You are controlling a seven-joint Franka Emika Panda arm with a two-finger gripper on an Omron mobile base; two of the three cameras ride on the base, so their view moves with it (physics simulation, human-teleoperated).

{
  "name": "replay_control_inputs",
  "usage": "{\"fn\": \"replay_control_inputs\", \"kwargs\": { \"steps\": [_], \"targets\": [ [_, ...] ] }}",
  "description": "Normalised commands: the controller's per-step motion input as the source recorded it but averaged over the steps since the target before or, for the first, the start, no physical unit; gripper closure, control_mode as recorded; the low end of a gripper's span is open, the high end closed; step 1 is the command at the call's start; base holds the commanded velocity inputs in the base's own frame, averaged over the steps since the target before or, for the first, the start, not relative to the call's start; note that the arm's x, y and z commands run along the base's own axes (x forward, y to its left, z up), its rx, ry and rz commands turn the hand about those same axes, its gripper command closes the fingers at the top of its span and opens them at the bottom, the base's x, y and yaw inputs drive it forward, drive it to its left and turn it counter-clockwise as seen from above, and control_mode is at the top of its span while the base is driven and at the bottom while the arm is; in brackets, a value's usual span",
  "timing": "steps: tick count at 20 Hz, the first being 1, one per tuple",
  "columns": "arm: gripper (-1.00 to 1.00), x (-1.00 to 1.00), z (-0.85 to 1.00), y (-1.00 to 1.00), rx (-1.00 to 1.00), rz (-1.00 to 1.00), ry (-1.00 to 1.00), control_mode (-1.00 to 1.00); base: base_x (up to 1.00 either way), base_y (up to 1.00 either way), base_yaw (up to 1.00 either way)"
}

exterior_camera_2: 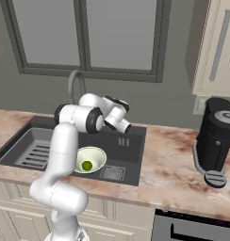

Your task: Pick the lime from the cabinet and place it in the bowl. Then pick the bowl and place it in the sink. Then turn on the sink facuet.

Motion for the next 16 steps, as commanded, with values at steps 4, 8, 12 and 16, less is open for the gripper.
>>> {"fn": "replay_control_inputs", "kwargs": {
  "steps": [4,8,12,16],
  "targets": [
    [-1.00,0.52,0.00,0.00,0.00,0.00,0.00,-1.00,0.00,0.00,0.00],
    [-1.00,0.67,-0.06,0.00,0.00,0.00,0.00,-1.00,0.00,0.00,0.00],
    [-1.00,0.66,-0.12,0.00,0.00,0.00,0.00,-1.00,0.00,0.00,0.00],
    [-1.00,0.58,-0.10,-0.01,0.00,0.00,0.00,-1.00,0.00,0.00,0.00]
  ]
}}
